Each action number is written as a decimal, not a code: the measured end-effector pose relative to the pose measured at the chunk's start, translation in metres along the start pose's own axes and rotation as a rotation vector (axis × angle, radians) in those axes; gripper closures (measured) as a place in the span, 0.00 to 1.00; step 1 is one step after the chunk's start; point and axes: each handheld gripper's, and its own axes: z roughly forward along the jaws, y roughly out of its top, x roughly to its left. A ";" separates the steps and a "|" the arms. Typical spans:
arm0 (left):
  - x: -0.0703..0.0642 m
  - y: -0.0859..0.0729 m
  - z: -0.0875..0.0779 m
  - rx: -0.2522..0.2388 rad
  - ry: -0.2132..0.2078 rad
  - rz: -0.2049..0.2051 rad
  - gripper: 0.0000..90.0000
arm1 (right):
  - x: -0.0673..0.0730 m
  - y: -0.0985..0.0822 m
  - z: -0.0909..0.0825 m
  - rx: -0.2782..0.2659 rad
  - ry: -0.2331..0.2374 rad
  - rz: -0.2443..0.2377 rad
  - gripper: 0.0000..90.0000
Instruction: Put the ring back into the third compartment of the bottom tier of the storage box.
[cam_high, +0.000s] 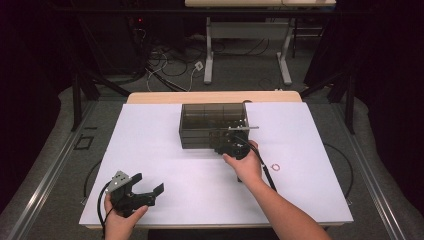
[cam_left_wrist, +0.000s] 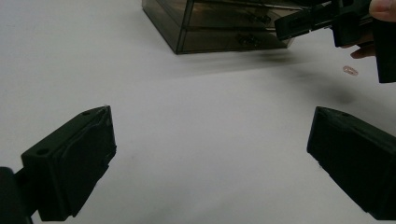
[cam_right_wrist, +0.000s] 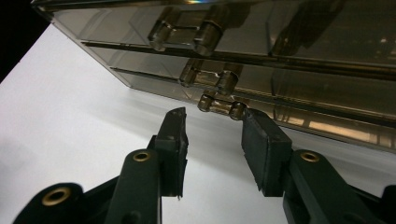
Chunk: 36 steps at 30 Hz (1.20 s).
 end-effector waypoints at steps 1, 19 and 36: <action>0.000 0.000 0.000 0.001 0.000 0.000 0.01 | -0.001 0.000 0.001 0.005 0.003 0.010 0.67; 0.001 0.000 -0.001 -0.001 0.001 0.003 0.01 | -0.010 0.000 0.017 0.024 0.034 0.137 0.67; 0.001 0.000 -0.001 -0.003 -0.002 -0.001 0.01 | 0.001 -0.007 0.027 0.042 0.069 0.158 0.67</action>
